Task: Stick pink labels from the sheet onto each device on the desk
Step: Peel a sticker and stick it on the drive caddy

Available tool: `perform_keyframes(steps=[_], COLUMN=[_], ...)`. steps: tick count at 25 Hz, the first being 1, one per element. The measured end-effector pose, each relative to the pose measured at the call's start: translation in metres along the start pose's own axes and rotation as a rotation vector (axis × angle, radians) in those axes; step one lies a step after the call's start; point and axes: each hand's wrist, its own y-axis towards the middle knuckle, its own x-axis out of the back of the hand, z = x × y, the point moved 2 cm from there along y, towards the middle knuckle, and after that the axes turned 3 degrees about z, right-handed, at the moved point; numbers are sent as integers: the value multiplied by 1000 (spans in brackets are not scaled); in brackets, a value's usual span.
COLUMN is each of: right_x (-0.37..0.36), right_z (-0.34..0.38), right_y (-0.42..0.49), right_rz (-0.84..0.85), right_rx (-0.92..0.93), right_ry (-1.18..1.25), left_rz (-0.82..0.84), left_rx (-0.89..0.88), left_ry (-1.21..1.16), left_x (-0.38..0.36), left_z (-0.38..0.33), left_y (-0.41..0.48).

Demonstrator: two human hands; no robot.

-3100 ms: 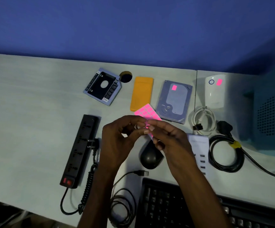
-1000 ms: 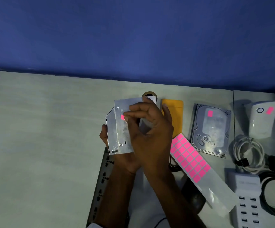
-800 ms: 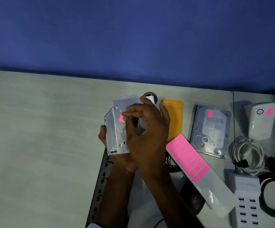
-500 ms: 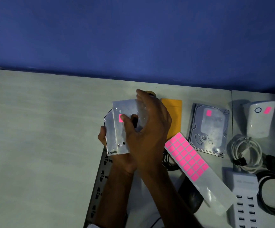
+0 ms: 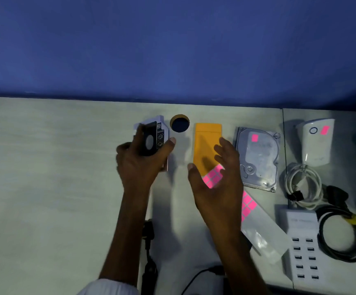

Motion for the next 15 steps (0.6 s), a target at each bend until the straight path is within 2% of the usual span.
perform_keyframes(steps=[2,4,11,15], right_x=[13,28,54,60], right_z=[-16,-27,-55,-60], right_y=[-12,-23,-43,-39], right_rz=[-26,-61,-31,-5], right_rx=[-25,-12,19,81], right_ry=[-23,-125,-511,-636], left_rz=[-150,-208,-278,-216], left_rx=[12,1,-34,-45], left_ry=[228,343,452,356], left_x=[-6,-18,-33,-34], left_z=[6,9,21,21], left_y=[5,5,5,2])
